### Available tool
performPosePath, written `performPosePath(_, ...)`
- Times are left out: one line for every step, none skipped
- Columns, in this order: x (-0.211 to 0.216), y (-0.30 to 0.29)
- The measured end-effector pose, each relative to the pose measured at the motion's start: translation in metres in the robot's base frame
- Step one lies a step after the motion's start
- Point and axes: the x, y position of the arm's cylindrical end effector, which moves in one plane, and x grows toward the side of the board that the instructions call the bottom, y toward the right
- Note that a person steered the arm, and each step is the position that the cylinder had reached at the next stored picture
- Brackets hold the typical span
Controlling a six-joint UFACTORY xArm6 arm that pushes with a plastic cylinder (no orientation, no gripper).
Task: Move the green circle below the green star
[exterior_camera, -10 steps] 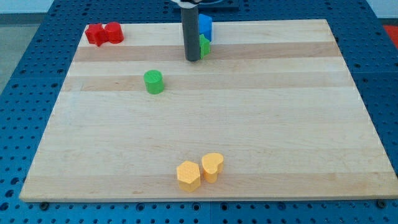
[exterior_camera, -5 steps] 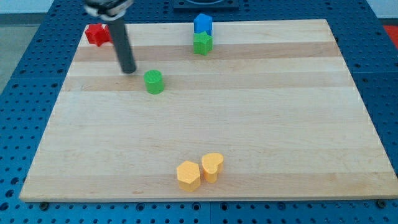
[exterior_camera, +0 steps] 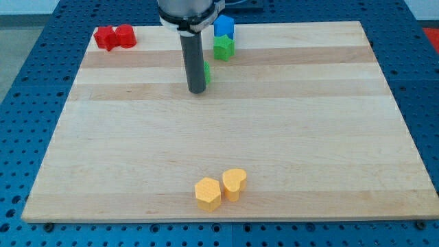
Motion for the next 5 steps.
performPosePath(0.01, -0.004)
performPosePath(0.022, -0.043)
performPosePath(-0.006, -0.049)
performPosePath(-0.026, -0.014)
performPosePath(-0.028, 0.009)
